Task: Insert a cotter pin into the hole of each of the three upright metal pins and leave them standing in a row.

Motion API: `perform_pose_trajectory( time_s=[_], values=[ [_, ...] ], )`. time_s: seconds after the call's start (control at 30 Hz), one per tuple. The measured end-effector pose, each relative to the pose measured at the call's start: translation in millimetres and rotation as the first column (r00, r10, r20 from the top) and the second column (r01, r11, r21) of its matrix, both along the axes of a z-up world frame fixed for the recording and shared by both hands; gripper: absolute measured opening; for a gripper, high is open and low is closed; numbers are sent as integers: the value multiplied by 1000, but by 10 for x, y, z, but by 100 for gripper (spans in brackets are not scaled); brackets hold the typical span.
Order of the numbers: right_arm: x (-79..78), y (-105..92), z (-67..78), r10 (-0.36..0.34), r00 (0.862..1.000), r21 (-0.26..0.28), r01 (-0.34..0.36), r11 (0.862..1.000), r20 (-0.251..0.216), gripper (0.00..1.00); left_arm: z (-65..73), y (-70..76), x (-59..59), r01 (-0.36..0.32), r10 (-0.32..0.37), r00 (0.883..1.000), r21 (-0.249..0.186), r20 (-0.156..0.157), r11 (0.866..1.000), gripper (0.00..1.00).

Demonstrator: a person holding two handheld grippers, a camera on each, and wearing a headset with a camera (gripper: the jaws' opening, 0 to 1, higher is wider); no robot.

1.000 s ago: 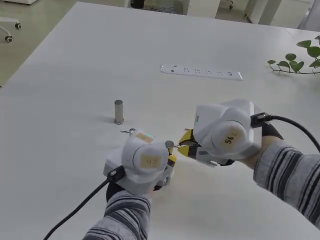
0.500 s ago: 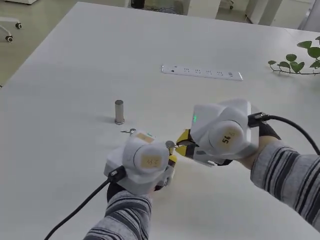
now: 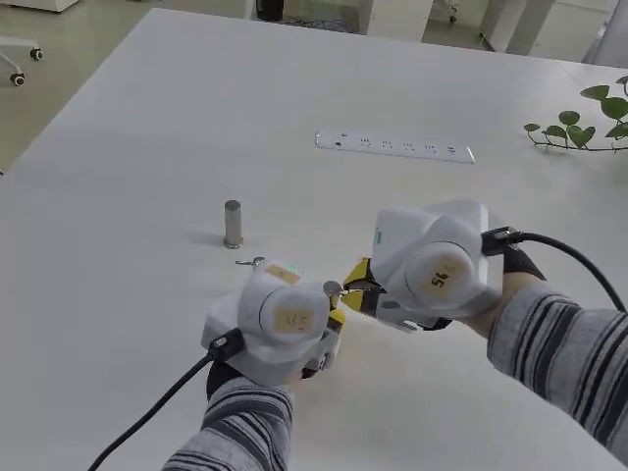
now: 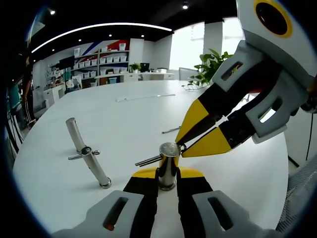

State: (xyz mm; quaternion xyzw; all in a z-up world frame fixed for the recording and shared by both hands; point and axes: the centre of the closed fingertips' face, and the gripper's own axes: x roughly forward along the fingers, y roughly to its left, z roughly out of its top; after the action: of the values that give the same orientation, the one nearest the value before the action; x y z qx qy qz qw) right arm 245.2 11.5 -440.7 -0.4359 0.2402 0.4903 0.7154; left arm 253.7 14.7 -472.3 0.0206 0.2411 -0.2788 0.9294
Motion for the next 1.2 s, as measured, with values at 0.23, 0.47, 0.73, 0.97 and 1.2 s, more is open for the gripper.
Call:
perform_pose_trajectory(
  time_s=[0.23, 0.47, 0.73, 0.97, 1.2],
  values=[
    [1, 14, -13, -2, 1000, 9, 2, 1000, -15, 2, 63, 30, 8, 13, -14, 1000, -20, -6, 1000, 25],
    [14, 41, 30, -14, 998, 52, 17, 999, -61, 8, 67, 124, -58, 27, -27, 999, -2, -31, 1000, 34],
    [35, 129, 39, -34, 987, 115, 53, 992, -157, 11, 174, 213, -135, 40, -40, 999, -17, -36, 999, 39],
    [46, 171, -47, -53, 970, 140, 88, 986, -239, 10, 236, 298, -250, 48, -49, 998, -18, -39, 999, 44],
    [38, 177, -54, -52, 960, 155, 98, 983, -277, 9, 301, 396, -343, 53, -54, 998, -16, -43, 998, 48]
  ],
)
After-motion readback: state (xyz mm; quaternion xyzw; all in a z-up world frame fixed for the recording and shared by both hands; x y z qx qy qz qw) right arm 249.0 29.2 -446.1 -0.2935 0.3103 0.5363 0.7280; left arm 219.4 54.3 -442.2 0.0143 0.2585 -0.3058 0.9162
